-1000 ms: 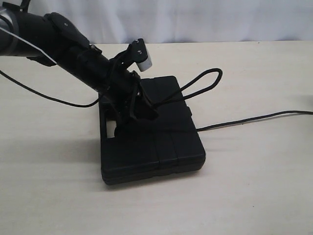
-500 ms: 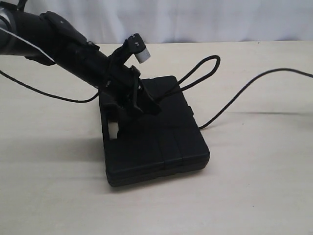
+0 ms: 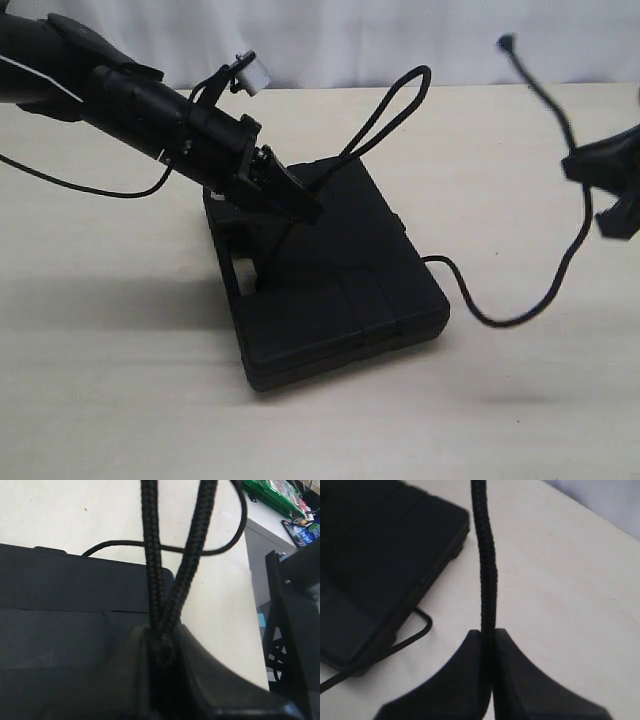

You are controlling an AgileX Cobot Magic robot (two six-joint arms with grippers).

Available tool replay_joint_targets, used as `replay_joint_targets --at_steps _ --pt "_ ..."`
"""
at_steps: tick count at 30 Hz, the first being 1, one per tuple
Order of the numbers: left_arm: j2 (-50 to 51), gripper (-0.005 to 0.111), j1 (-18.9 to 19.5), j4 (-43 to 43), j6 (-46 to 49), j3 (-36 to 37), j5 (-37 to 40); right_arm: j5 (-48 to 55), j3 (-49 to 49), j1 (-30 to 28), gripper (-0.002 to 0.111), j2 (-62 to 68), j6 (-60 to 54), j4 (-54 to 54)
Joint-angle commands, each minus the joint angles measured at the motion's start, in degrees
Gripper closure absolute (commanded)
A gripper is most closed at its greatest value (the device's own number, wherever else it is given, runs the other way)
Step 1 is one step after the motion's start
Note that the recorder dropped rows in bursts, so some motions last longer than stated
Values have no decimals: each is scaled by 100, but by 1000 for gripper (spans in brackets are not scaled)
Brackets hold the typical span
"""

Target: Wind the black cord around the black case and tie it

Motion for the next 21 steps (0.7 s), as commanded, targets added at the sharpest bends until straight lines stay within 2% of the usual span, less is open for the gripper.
replay_joint_targets --at_steps 1,4,8,15,21 --pt "-21 107 12 -253 -29 7 368 -1118 501 741 104 -197 57 -445" --pt "-21 107 12 -253 -29 7 368 -1172 622 1075 104 -197 42 -791" --pt "-21 107 12 -253 -29 7 368 -1336 578 1379 104 -197 42 -571" --pt "-21 107 12 -218 -29 7 368 -1409 538 1448 104 -197 -21 -166" --pt "-21 107 12 -218 -29 7 368 -1120 538 1448 104 -197 -723 597"
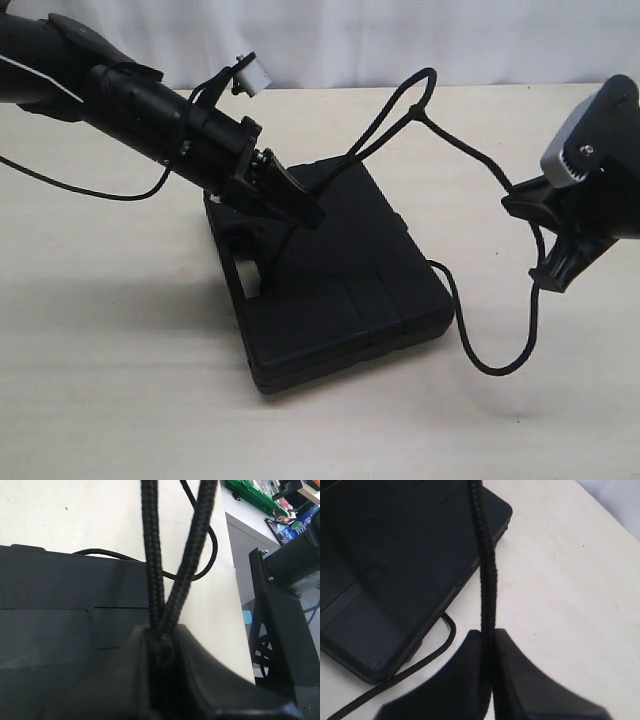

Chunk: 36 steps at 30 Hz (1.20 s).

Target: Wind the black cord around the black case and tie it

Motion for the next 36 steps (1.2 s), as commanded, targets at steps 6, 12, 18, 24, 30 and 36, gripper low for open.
replay_joint_targets --at_steps 6,12,18,24,30,36 --pt "-21 107 12 -147 -29 7 168 192 -27 159 104 -28 -592 591" --pt "-21 107 12 -147 -29 7 168 -565 -234 1004 104 -28 -721 1300" --pt "-21 85 12 -149 -29 7 168 -719 -490 1328 104 302 -539 2270" --pt "-92 44 128 -164 -29 -4 -57 -517 -502 1328 104 531 -535 2301" --pt "-461 43 540 -948 -29 -4 -102 -420 -548 1328 104 531 -535 2301" --pt "-552 44 490 -2578 383 -4 168 -420 -548 1328 104 531 -535 2301"
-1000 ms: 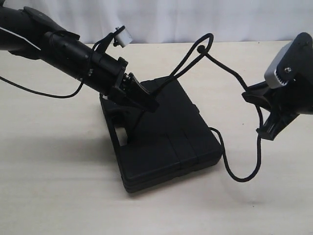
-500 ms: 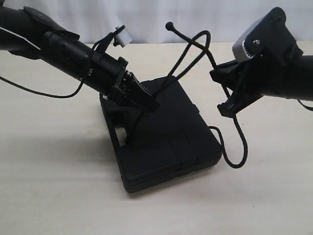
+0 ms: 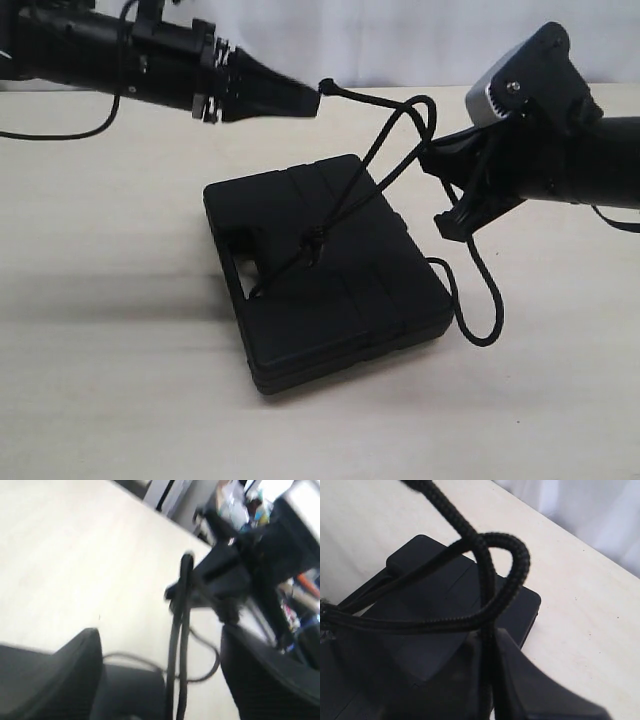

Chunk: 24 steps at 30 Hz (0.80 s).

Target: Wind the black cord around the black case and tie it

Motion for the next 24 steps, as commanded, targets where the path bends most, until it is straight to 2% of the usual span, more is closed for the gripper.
replay_joint_targets --at_steps 1,7,12,16,18,24 --pt "-58 44 -158 -948 262 -4 135 37 -31 5 104 0 12 36" --pt "-58 44 -522 -936 299 -4 -80 37 -31 5 104 0 12 36" --pt "-58 44 -617 -936 299 -4 -142 37 -31 5 104 0 12 36" --pt "-58 44 -703 -974 299 -4 -587 37 -31 5 104 0 12 36" --pt "-58 51 -759 -974 299 -4 -742 47 -38 5 104 0 12 36" --pt "-58 96 -761 -1168 287 -4 -784 46 -38 5 104 0 22 36"
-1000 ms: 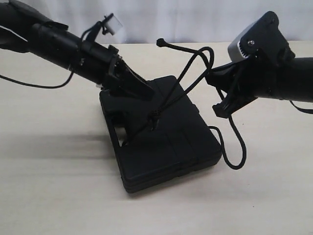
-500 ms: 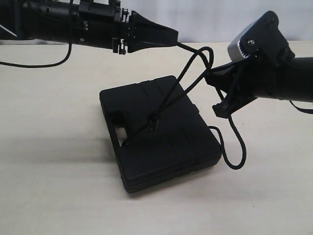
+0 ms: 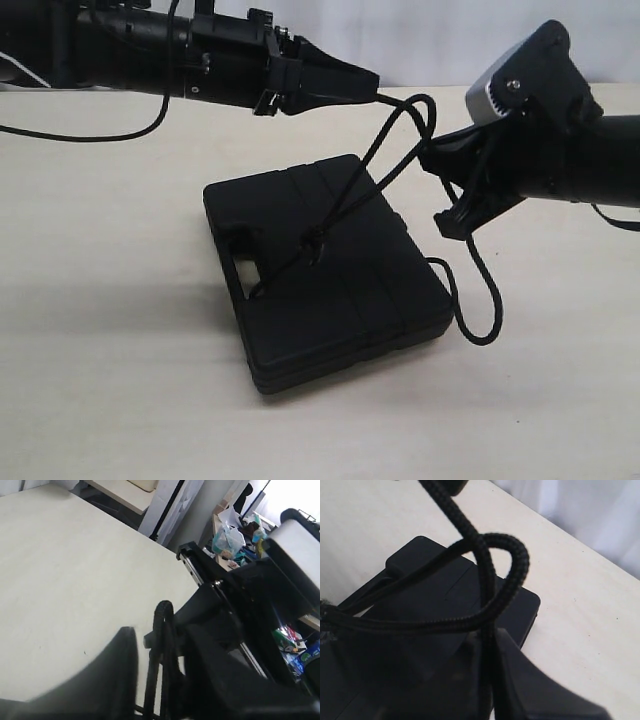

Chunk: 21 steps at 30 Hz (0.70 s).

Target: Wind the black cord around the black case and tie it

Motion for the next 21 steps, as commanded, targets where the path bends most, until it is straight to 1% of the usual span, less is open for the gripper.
replay_joint_targets --at_steps 1,2,4,6,8,11,13,14,16,18,21 --pt "-35 102 -23 -386 15 -4 -78 38 -25 5 104 0 42 36" --pt "-35 107 -23 -533 15 -4 -78 38 -25 5 104 0 76 36" --pt "-35 107 -23 -655 26 -4 -78 38 -25 5 103 0 182 36" --pt "-40 107 -23 -655 26 -4 -19 38 -25 5 97 0 359 36" --pt "-40 107 -23 -655 26 -4 69 38 -25 5 87 -12 586 36" --pt "-77 107 -23 -655 26 -4 123 -90 -25 5 69 -185 1536 -82" --pt "-131 107 -23 -655 26 -4 146 -394 -25 5 58 -405 1919 -384" --pt "-163 107 -23 -655 26 -4 146 -690 -25 5 54 -566 2007 -583" --pt "-222 107 -23 -655 26 -4 136 -1430 -25 5 53 -887 2117 -856" --pt "-259 107 -23 -655 36 -4 122 -2170 -45 5 52 -1236 2143 -866" --pt "-272 107 -23 -655 88 -4 -25 -2667 -103 5 52 -1634 2205 -770"
